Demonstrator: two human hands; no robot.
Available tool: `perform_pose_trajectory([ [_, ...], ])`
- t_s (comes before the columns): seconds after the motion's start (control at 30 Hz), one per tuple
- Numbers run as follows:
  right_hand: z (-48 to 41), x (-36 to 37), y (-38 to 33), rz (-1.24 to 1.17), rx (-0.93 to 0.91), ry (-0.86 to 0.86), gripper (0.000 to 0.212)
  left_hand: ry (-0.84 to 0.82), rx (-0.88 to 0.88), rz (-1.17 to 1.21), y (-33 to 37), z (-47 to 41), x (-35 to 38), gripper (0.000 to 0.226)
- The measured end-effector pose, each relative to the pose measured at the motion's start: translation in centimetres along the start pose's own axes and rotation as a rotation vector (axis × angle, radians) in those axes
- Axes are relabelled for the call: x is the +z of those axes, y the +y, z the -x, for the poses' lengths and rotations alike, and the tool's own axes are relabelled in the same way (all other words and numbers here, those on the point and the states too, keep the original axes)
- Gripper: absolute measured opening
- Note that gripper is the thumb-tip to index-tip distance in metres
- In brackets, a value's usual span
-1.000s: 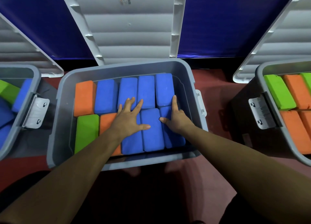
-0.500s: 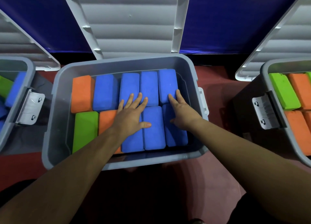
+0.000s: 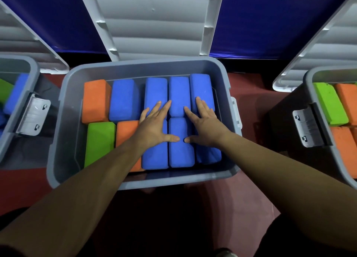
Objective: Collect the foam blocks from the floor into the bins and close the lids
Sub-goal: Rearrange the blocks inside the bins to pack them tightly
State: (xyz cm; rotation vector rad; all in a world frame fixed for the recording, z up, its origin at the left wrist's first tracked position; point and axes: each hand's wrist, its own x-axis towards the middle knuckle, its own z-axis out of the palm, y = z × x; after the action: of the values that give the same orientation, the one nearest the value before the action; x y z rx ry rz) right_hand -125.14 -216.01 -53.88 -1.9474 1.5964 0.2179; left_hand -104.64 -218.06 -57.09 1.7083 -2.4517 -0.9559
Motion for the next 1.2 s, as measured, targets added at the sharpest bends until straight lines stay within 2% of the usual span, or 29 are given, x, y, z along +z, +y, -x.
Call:
perform_pose_trajectory([
  [0.07,-0.1,0.6,0.0,0.082,0.026,0.026,0.108,-0.048,0.033,0.063,-0.3,0.1,-0.8,0.122],
  [0.17,-0.4,0.6,-0.4,0.064,0.035,0.024,0.107,-0.070,0.076,0.132,-2.2,0.7,-3.9,0.112],
  [0.33,-0.5,0.7,-0.6,0.061,0.033,0.024,0.107,-0.077,0.083,-0.102,-4.8,0.9,-4.1,0.105],
  [0.53,-0.5,0.3,-1.3,0.107,0.079,-0.006,0.108,0.064,0.079,-0.295,-4.8,1.1,-3.8,0.104],
  [0.67,-1.5,-0.6,-4.4,0.177,0.019,0.009,0.107,0.006,0.121,-0.228,-4.5,1.5,-4.3,0.102],
  [0.73,-2.5,-0.3,-6.2,0.092,-0.032,0.014,0.107,0.089,0.137,-0.123,-5.3,2.4,-5.5,0.100],
  [0.8,-3.1,0.6,-7.0,0.122,-0.021,-0.031,0.108,0.133,0.138,-0.127,-7.4,3.3,-6.9,0.105],
  [0.93,-3.5,1.3,-6.8,0.145,-0.015,-0.041,0.109,-0.065,0.024,-0.281,-11.9,4.5,-8.6,0.121],
  [1.2,-3.1,1.1,-7.2,0.190,0.005,-0.027,0.106,-0.213,0.014,-0.328,-11.4,3.7,-7.6,0.104],
])
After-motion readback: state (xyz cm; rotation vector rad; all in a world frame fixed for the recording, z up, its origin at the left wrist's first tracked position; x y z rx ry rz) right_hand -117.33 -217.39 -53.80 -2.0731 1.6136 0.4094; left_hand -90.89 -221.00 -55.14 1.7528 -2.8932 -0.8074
